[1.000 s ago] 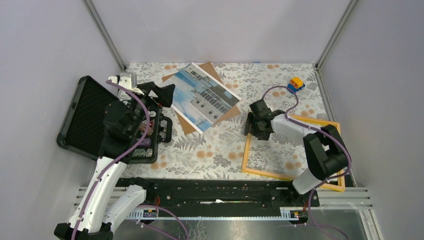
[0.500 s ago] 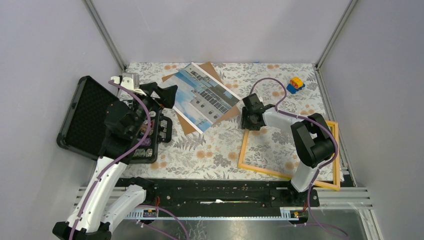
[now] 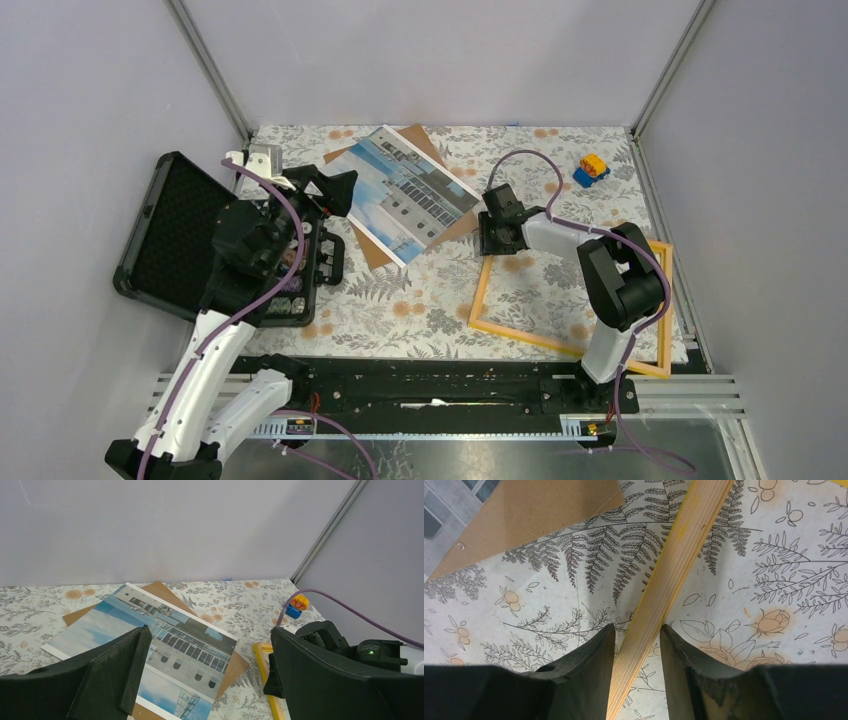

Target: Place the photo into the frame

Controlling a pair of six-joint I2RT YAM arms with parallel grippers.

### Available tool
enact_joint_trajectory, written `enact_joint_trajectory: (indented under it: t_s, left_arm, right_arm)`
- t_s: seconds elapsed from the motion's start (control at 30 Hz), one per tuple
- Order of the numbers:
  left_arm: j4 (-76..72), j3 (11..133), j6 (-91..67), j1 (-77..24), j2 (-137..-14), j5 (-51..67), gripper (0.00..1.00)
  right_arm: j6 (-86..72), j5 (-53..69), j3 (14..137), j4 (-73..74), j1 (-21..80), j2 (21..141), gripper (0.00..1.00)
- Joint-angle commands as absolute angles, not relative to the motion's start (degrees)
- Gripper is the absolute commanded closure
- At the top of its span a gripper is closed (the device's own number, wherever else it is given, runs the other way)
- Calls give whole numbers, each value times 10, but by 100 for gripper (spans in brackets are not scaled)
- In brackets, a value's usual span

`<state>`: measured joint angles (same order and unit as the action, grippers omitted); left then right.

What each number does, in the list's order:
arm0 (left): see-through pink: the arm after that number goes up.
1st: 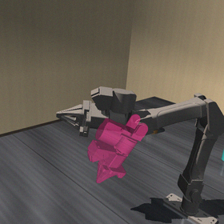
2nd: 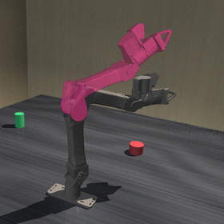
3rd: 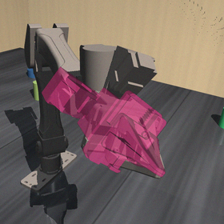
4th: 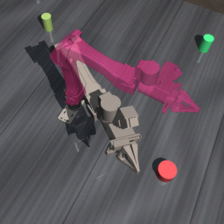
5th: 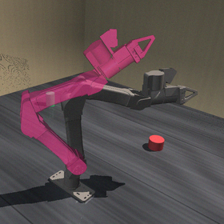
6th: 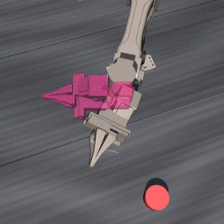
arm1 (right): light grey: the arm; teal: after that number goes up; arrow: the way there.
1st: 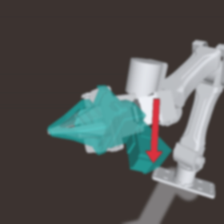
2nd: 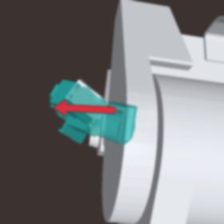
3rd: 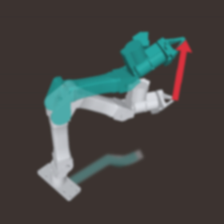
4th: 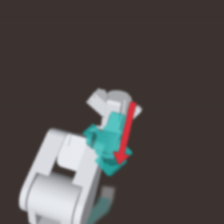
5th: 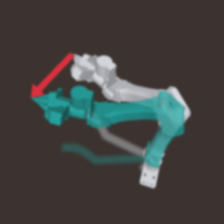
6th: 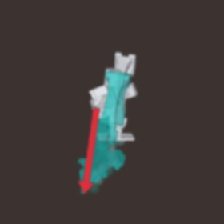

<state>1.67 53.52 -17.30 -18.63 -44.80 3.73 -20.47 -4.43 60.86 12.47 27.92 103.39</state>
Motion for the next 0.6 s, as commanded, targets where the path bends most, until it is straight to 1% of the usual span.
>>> enact_joint_trajectory:
  t_s: [0.0, 0.1, 0.43, 0.5, 0.57]
  left_arm:
    - [-8, 542, -162, -190, -444, 27, 1]
    - [-8, 542, -161, -192, -443, 25, 1]
    - [-8, 541, -160, -196, -443, 22, 1]
    - [-8, 541, -160, -196, -444, 22, 1]
    - [-8, 540, -159, -198, -447, 21, 1]
  right_arm:
    - [-162, -33, 599, 108, 289, 1052, 55]
    - [-151, -16, 593, 93, 291, 1047, 55]
    - [-125, -24, 610, 79, 305, 1052, 54]
    - [-145, -54, 619, 100, 307, 1046, 52]
    - [-167, -75, 631, 134, 306, 1030, 44]
